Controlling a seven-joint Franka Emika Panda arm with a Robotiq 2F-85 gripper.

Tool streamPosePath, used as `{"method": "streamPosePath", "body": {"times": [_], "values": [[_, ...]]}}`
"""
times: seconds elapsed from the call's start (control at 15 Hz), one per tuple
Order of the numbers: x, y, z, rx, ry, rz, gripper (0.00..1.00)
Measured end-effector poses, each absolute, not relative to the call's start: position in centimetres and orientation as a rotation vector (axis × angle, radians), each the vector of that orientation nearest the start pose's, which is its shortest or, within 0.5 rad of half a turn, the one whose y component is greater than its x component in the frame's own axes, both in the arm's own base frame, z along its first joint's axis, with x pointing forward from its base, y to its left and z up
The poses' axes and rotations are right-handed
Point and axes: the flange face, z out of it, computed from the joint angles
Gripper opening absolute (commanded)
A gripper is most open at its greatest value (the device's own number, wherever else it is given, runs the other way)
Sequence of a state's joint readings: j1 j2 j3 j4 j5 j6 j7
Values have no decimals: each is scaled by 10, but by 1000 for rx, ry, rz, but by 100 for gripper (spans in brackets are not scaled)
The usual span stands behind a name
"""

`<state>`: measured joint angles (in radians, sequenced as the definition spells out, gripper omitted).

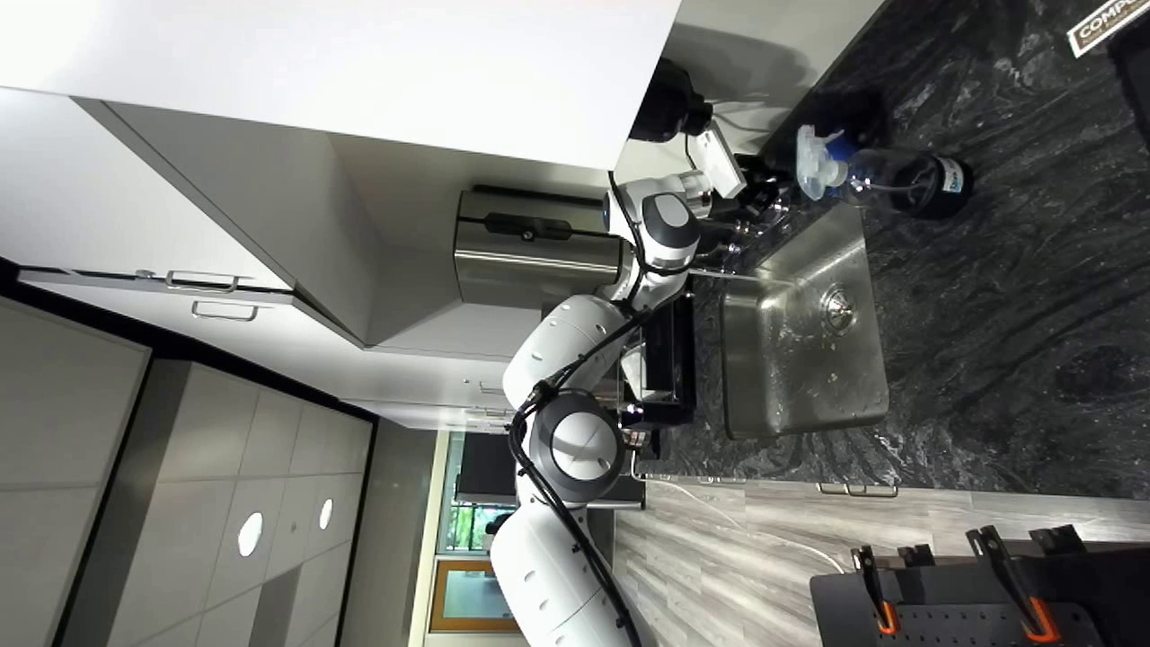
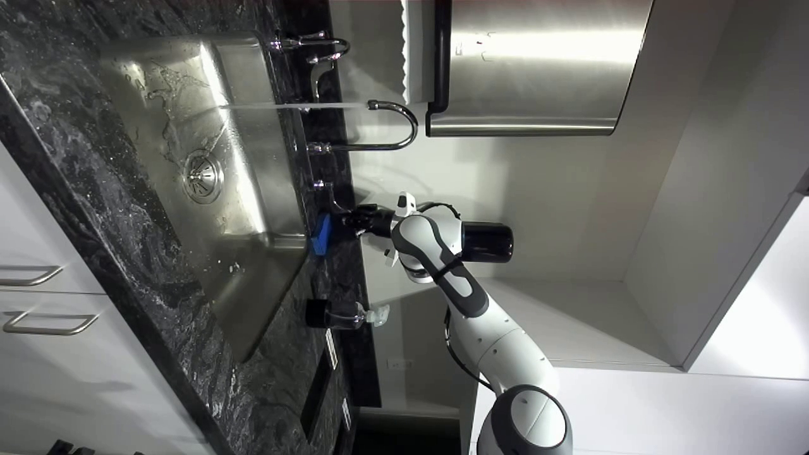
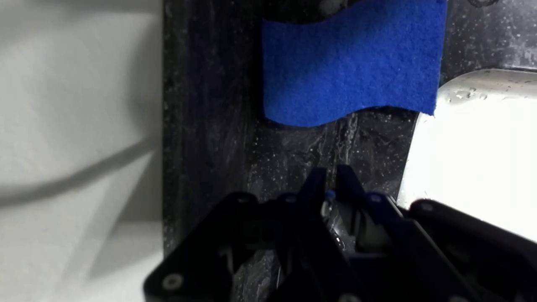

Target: Open and close the right tap

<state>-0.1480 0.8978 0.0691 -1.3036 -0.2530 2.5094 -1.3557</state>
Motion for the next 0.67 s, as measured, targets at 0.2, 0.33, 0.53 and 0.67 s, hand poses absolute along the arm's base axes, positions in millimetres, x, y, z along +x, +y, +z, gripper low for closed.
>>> {"method": "streamPosePath", "body": {"times": [0.2,0.33,0.53,0.67], "values": [[770,-74,232,-2609,-2222,-255,3],[770,-74,232,-2611,-2216,-256,3],[770,-74,232,-2612,-2214,-256,3],[770,-73,232,-2613,-2214,-256,3]]}}
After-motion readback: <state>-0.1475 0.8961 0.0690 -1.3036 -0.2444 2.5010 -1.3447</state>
